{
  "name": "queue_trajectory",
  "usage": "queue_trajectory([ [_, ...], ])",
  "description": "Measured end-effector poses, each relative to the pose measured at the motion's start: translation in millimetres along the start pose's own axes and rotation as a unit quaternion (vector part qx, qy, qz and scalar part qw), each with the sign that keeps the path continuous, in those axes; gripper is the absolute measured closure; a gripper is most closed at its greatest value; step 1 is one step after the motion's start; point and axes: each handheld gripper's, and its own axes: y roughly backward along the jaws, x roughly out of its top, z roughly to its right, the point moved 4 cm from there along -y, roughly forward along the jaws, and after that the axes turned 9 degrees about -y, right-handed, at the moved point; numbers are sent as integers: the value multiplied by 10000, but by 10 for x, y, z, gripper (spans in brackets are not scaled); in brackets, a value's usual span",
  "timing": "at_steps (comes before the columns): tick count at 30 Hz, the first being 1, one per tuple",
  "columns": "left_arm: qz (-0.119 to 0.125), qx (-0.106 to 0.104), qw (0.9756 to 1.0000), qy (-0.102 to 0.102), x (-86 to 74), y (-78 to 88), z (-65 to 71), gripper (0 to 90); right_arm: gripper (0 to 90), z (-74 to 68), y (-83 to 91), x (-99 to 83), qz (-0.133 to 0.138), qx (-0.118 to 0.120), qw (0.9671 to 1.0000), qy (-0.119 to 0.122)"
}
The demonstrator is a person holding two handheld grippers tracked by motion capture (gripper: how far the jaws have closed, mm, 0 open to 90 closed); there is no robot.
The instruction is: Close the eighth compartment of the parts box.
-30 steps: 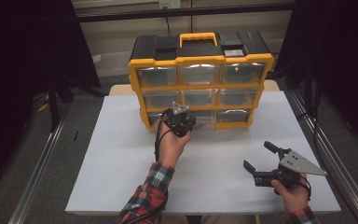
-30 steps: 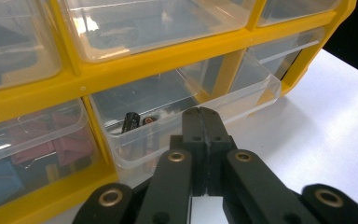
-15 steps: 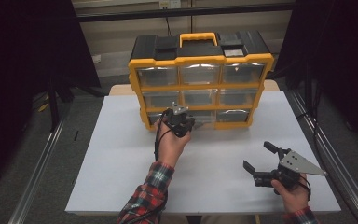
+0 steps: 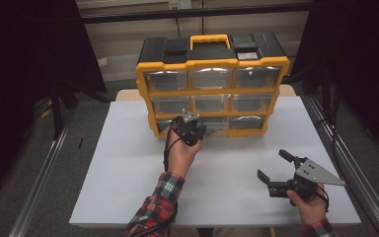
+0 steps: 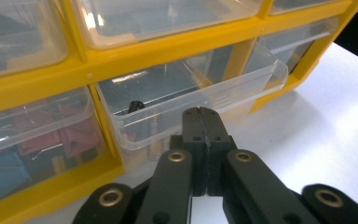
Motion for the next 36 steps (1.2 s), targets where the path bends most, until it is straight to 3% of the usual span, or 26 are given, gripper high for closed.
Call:
queue_trajectory([
  [22, 151, 112, 9998, 44, 85, -101, -34, 900, 6, 7, 7, 6, 23, -39, 10000, -18],
  [29, 72, 188, 9998, -50, 98, -124, -50, 900, 6, 9, 9, 6, 28, -43, 10000, -22],
  [36, 114, 220, 9997, -22, 108, -154, -59, 900, 6, 11, 10, 7, 34, -31, 10000, -23],
])
